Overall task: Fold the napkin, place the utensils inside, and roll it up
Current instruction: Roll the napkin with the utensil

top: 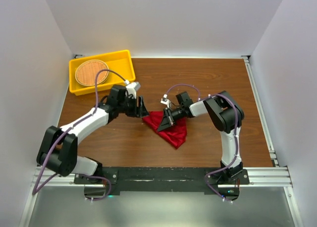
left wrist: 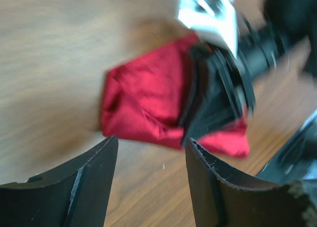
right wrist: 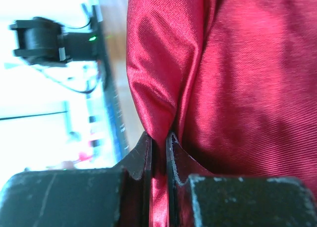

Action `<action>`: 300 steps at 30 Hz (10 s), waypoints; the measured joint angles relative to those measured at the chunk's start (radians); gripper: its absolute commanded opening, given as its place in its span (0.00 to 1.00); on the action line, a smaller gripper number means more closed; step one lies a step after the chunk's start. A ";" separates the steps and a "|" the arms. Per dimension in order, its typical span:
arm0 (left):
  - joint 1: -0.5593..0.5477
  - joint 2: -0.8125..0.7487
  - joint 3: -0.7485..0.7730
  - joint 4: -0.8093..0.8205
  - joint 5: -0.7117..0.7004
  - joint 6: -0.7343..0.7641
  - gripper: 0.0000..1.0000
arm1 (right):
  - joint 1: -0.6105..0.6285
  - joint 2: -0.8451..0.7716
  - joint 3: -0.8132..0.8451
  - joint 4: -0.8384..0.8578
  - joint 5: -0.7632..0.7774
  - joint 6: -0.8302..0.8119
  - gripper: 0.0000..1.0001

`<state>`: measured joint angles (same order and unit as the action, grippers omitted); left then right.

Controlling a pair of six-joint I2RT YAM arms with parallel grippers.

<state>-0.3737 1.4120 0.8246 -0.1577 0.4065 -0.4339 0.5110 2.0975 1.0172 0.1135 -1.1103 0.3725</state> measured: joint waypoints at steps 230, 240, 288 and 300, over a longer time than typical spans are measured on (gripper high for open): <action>0.095 0.059 -0.187 0.390 0.130 -0.369 0.22 | 0.068 0.041 0.220 -0.373 0.114 -0.122 0.00; 0.015 0.257 -0.298 0.813 0.204 -0.530 0.14 | 0.026 0.119 0.276 -0.480 -0.003 -0.141 0.02; 0.020 0.425 -0.219 0.759 0.217 -0.463 0.03 | 0.233 -0.382 0.172 -0.804 0.914 -0.209 0.54; 0.020 0.435 -0.197 0.728 0.222 -0.462 0.02 | 0.356 -0.177 0.387 -0.756 0.917 -0.296 0.56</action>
<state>-0.3534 1.8465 0.6273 0.5705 0.6281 -0.8955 0.8669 1.9209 1.4040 -0.6426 -0.1932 0.0765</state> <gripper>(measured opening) 0.031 0.553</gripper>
